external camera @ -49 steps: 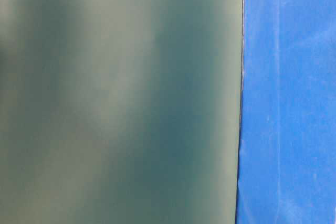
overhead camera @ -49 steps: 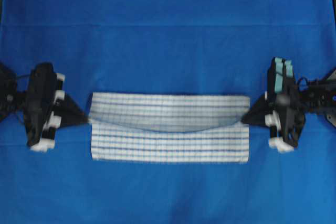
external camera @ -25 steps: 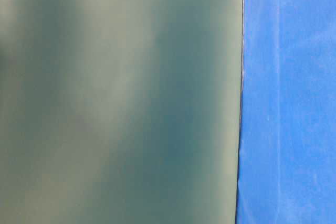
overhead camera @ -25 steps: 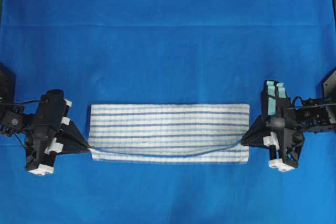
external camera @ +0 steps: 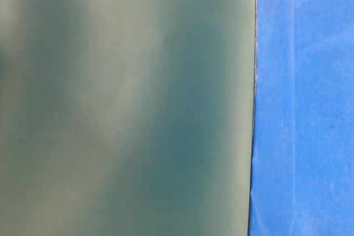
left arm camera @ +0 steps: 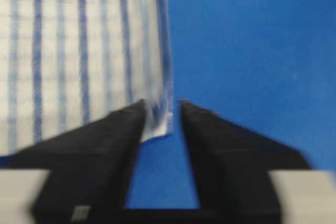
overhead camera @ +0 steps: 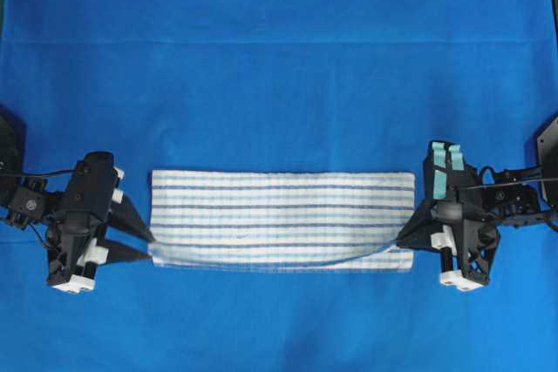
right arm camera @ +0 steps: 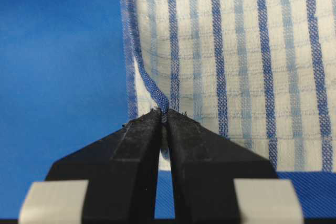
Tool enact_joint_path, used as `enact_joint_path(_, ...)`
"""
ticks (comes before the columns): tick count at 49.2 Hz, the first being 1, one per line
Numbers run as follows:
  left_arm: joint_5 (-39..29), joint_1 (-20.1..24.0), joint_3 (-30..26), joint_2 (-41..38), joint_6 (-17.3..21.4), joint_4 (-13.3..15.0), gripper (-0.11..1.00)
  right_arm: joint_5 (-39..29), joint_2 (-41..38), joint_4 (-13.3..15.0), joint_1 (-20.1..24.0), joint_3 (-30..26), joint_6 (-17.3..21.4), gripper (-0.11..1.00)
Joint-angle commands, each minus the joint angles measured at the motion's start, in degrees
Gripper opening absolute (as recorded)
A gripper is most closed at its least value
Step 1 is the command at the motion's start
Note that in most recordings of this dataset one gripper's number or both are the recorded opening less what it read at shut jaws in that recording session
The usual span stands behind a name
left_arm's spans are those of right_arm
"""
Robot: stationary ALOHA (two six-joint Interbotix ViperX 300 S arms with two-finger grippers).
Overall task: Fold the blue towel.
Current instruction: 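Pull both held corners down toward the bottom edge, folding towel in half, then open both grippers and lift away from the folded towel, then grasp the folded towel's left and right ends with both grippers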
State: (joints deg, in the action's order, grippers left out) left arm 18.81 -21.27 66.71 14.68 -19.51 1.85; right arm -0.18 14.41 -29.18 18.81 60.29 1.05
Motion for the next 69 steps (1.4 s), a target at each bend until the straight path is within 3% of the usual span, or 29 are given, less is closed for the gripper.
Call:
enact_joint_path(1, 0.2, 0.1, -1.0, 0.7, -0.1, 0.1, 0.42, -0.6, 0.4, -0.5, 0.3, -1.9, -0.1, 0.07)
enact_joint_path(3, 0.2, 0.2, -1.0, 1.0, -0.1, 0.0, 0.53, -1.1, 0.4, -0.6, 0.3, -2.3, -0.1, 0.15)
enact_joint_path(7, 0.1, 0.4, -1.1, 2.2, 0.2, 0.1, 0.7, -1.9, 1.1, -0.2, 0.3, -3.0, -0.6, 0.4)
enact_joint_path(11, -1.1, 1.2, -1.1, 4.1, 0.5, 0.0, 0.73, -2.1, 2.5, 1.0, 0.0, -3.0, -0.8, 0.62)
enact_joint_path(14, -2.7, 2.4, -1.1, 5.9, 0.7, -0.1, 0.73, -2.1, 4.3, 1.8, -0.6, -2.6, -0.8, 0.7)
enact_joint_path(19, -5.1, 4.6, -0.9, 9.5, 1.4, -0.3, 0.73, -1.8, 8.0, 3.4, -2.4, -1.5, -0.8, 0.63)
enact_joint_path(28, -5.4, 9.4, 1.1, 14.4, 6.6, -0.3, 0.73, -0.8, 14.2, 6.2, -7.7, 2.0, -0.8, 0.64)
enact_joint_path(37, -4.5, 14.8, 2.5, 14.5, 8.4, -0.3, 0.73, -0.8, 14.2, 7.6, -13.6, 4.6, -0.9, 0.64)
enact_joint_path(43, -3.2, 15.7, 2.3, 10.7, 8.4, -0.3, 0.73, -0.8, 10.5, 7.6, -15.7, 5.3, -0.9, 0.64)
enact_joint_path(58, 5.1, 15.8, 1.6, -3.6, 8.4, -0.1, 0.73, 1.3, -0.6, 7.5, -16.1, 4.1, -0.9, 0.64)
enact_joint_path(69, 5.8, 17.1, 1.3, -9.8, 8.4, 0.1, 0.73, 3.0, -4.6, 7.4, -16.2, 4.1, -0.6, 0.64)
